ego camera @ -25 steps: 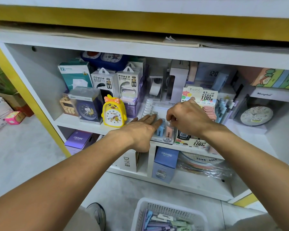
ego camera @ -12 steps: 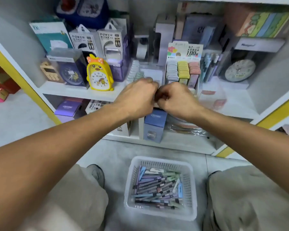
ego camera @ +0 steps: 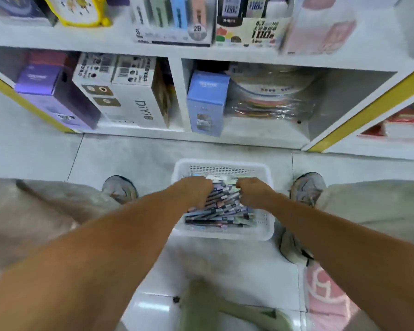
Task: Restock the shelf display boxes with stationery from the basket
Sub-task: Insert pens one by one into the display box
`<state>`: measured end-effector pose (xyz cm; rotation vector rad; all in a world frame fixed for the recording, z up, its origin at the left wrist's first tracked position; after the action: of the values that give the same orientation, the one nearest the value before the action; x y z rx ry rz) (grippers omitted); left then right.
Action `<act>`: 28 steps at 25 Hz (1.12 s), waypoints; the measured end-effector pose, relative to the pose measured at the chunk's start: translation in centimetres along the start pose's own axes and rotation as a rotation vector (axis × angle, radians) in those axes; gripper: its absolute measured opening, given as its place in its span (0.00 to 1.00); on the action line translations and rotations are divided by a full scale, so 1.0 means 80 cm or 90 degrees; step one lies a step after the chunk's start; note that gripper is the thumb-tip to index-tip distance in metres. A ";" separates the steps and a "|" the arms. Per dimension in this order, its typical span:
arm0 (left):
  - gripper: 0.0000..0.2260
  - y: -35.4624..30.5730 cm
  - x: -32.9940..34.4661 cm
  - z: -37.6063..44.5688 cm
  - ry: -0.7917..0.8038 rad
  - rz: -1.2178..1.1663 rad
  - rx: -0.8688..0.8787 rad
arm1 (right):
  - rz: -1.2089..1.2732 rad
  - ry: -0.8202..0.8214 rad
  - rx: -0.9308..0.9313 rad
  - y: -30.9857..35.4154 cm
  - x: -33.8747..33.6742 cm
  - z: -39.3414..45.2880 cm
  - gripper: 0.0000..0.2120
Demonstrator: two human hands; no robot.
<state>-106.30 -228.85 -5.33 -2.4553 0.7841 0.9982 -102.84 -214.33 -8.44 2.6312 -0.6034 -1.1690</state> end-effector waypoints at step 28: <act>0.19 -0.001 0.088 0.113 -0.078 -0.165 -0.100 | 0.273 -0.369 0.072 -0.043 0.065 0.033 0.28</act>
<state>-106.74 -226.55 -16.56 -2.5142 0.3475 1.1329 -100.69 -213.54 -14.81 2.0531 -1.2873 -1.7734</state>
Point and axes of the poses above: each hand's wrist, its own z-axis towards the middle knuckle, its own x-axis out of the palm, y = z × x, the point moved 7 cm from there along z, towards the middle knuckle, and after that the axes turned 5 degrees about -y, right-handed, at the moved point
